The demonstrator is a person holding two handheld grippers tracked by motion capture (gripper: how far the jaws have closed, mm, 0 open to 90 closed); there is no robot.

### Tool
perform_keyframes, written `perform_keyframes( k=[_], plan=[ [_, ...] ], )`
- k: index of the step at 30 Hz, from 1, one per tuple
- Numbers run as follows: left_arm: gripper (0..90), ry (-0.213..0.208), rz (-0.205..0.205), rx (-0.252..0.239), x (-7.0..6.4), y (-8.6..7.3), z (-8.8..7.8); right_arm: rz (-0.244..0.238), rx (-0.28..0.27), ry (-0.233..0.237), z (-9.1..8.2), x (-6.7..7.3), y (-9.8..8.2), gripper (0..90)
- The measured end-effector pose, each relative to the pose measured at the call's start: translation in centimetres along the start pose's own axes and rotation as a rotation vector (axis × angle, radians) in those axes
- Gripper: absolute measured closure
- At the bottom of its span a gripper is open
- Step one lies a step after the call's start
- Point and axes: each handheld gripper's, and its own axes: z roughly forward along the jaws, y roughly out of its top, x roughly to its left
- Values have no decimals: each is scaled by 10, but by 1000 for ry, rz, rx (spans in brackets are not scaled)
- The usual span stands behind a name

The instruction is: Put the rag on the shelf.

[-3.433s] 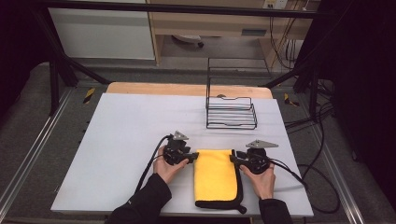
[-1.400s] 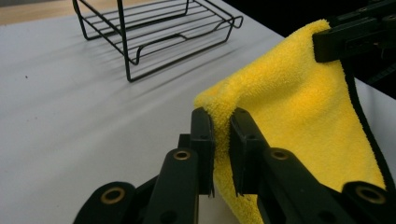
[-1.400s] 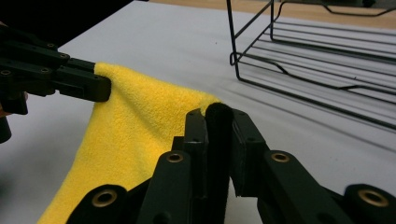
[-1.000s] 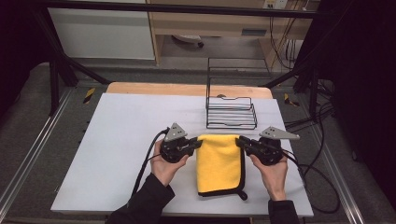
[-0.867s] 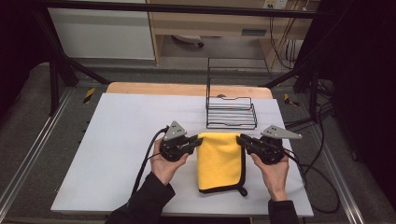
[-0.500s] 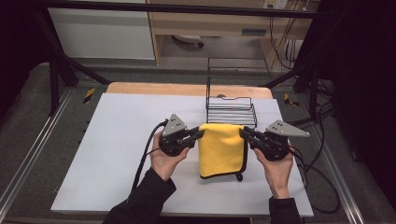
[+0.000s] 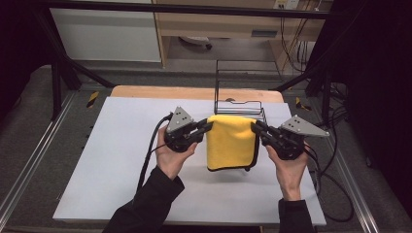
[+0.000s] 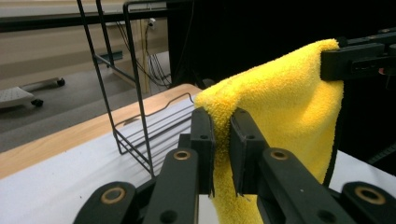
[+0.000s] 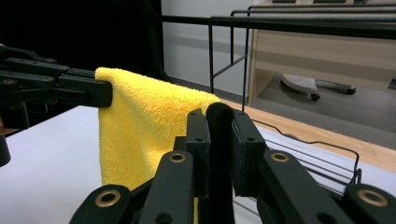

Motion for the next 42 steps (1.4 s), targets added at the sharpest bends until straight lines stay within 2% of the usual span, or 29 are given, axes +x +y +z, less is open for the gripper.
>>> perform_keyframes(
  k=[8,15,25,33,35,37,42],
  plan=[
    [806,9,6,-39,3,16,2,-13,-45,-24,-1,-1,17,798],
    [806,28,32,-69,6,37,4,-24,-78,-48,1,-3,33,798],
    [806,37,48,-113,13,60,5,-36,-133,-66,3,-6,54,798],
    [806,50,60,-159,18,86,7,-62,-177,-83,5,-11,81,798],
    [806,55,71,-170,18,91,7,-62,-181,-83,5,-11,83,798],
    [806,63,80,-184,18,97,8,-65,-197,-90,5,-13,93,798],
    [806,57,83,-220,20,110,9,-76,-227,-96,1,-16,108,797]
  ],
)
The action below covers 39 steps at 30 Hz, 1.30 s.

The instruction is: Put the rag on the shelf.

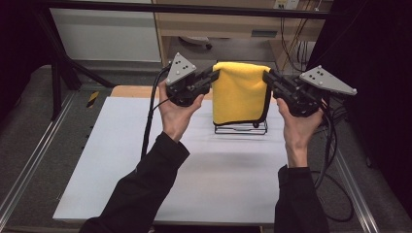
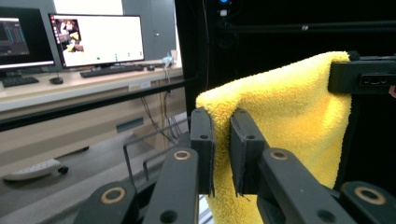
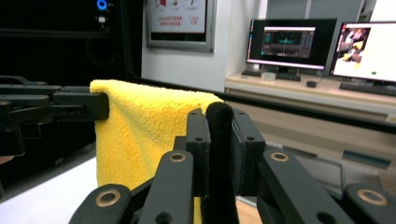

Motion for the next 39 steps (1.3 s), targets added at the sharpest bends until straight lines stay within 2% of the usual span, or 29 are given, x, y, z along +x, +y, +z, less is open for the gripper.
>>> perform_keyframes(
  k=[6,10,18,21,26,30,36,39],
  plan=[
    [806,2,17,-43,1,22,4,-19,-40,-7,-1,-4,18,798],
    [806,-1,4,-64,3,31,6,-26,-62,-16,0,-6,29,797],
    [806,19,38,-97,5,51,14,-37,-98,-30,7,-12,48,797],
    [806,16,30,-113,9,57,17,-39,-108,-31,9,-14,52,797],
    [806,31,39,-125,15,65,24,-47,-123,-40,20,-18,62,797],
    [806,36,31,-125,22,69,33,-49,-128,-44,28,-24,67,797],
    [805,59,53,-132,29,77,44,-42,-137,-48,41,-33,72,797],
    [805,60,38,-146,34,81,49,-35,-145,-43,47,-38,76,796]
  ],
)
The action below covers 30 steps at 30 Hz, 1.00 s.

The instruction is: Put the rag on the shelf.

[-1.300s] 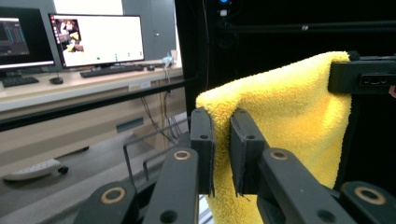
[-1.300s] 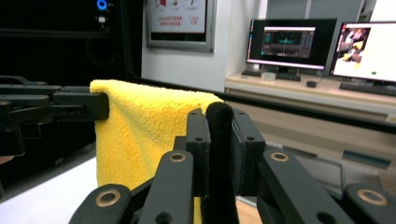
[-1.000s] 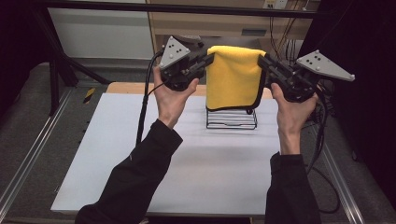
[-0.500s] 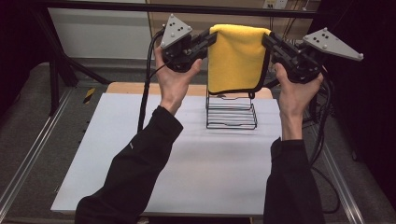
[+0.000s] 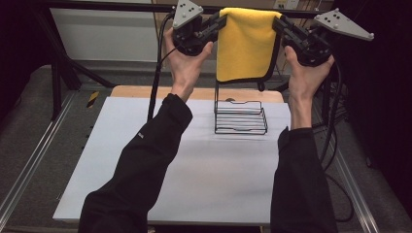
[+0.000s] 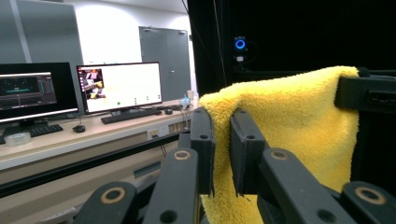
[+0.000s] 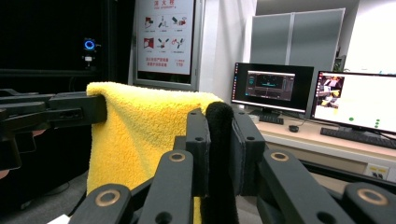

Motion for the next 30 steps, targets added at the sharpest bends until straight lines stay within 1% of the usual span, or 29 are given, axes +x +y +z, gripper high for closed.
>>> perform_keyframes(
  k=[1,3,4,5,6,7,8,9,10,12,13,14,15,16,20,21,23,24,25,27,30],
  plan=[
    [805,1,-3,-3,2,1,2,0,0,0,0,0,0,796],
    [804,9,8,-2,5,3,8,-11,-5,-2,7,-4,3,796],
    [804,16,16,-6,7,4,10,-11,-5,-2,7,-4,3,796],
    [805,12,5,-1,7,4,11,-12,-4,-4,11,-6,4,796],
    [805,21,7,-1,8,4,13,-17,-2,-4,13,-8,4,796],
    [805,24,10,-3,10,3,16,-17,-2,-4,13,-8,4,796],
    [804,17,8,-5,11,2,18,-22,0,-4,18,-10,3,796],
    [804,22,9,-4,13,0,20,-22,0,-4,18,-10,3,796],
    [805,37,13,2,14,-1,21,-35,7,-5,22,-13,1,796],
    [805,24,7,7,17,-6,24,-42,18,-6,26,-14,-1,796],
    [805,29,12,13,18,-8,25,-47,24,-7,27,-15,-3,796],
    [805,26,18,22,18,-11,26,-42,31,-5,29,-16,-7,796],
    [805,19,15,25,18,-13,27,-42,31,-5,29,-16,-7,796],
    [805,17,22,23,18,-17,27,-43,37,-4,29,-19,-13,796],
    [805,8,53,36,15,-26,29,-41,43,2,29,-24,-27,796],
    [805,3,60,38,15,-29,29,-41,43,2,29,-24,-27,796],
    [805,-7,56,39,14,-33,28,-36,53,4,27,-27,-36,796],
    [805,-8,60,40,13,-35,28,-36,53,4,27,-27,-36,796],
    [805,-10,64,47,13,-37,28,-36,58,7,26,-27,-42,796],
    [805,-12,67,57,12,-42,28,-42,64,9,25,-28,-45,796],
    [805,-18,60,66,12,-50,29,-31,77,10,24,-29,-54,796]
  ],
)
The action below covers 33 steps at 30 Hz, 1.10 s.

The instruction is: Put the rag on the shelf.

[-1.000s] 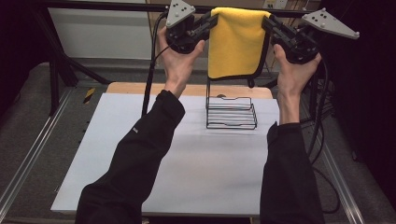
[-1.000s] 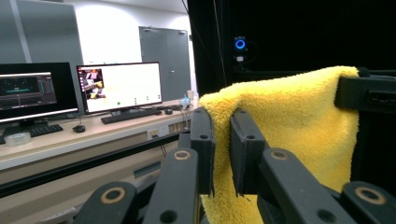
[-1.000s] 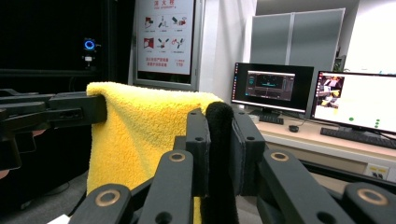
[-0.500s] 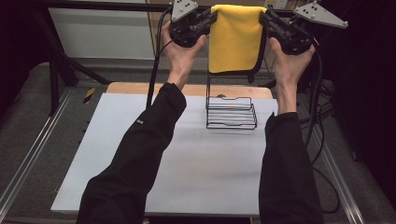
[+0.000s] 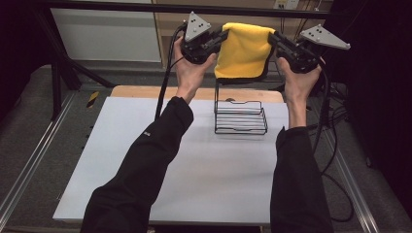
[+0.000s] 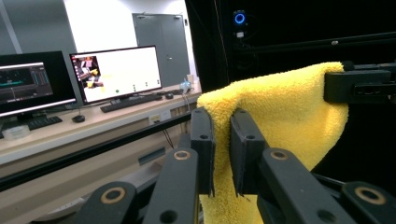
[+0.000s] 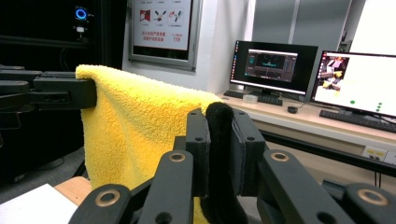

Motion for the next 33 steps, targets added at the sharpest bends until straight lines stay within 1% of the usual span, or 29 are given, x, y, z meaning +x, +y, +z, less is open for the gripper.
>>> perform_keyframes(
  k=[1,2,4,5,7,8,9,11,12,14,17,19,22,24,26,29,32,33],
  plan=[
    [805,-2,-1,0,0,-2,0,7,3,1,0,-1,-3,796],
    [805,-2,-2,-2,0,-3,0,1,2,1,0,-1,-3,796],
    [805,-3,-3,-8,1,-3,1,4,1,3,1,-1,-3,796],
    [806,4,5,-9,2,-3,1,-6,-3,4,2,0,-1,796],
    [806,13,14,-7,4,-3,0,-5,3,10,3,2,-1,796],
    [807,16,16,6,6,-5,0,-2,10,13,5,5,-2,796],
    [807,15,13,15,8,-8,0,-4,18,14,6,6,-4,796],
    [807,2,1,17,8,-14,-2,-11,22,14,6,6,-5,796],
    [807,-3,4,19,7,-17,-3,-3,35,12,6,6,-10,796],
    [807,-15,9,23,5,-21,-4,-1,38,11,5,5,-12,796],
    [807,-32,14,29,-1,-23,-4,0,48,3,2,2,-16,796],
    [807,-46,10,25,-6,-23,-3,-8,52,-15,-3,-3,-15,796],
    [807,-73,2,19,-14,-21,0,-11,43,-25,-8,-6,-12,796],
    [807,-80,13,18,-18,-19,2,-10,30,-32,-16,-11,-6,796],
    [807,-72,30,14,-19,-15,2,-5,29,-32,-17,-11,-5,796],
    [807,-47,49,14,-16,-11,0,9,27,-10,-20,-10,-6,796],
    [808,-31,62,43,-9,-15,-4,8,41,13,-15,-4,-13,796],
    [808,-29,58,48,-7,-18,-6,10,49,21,-12,-2,-16,796]
  ],
)
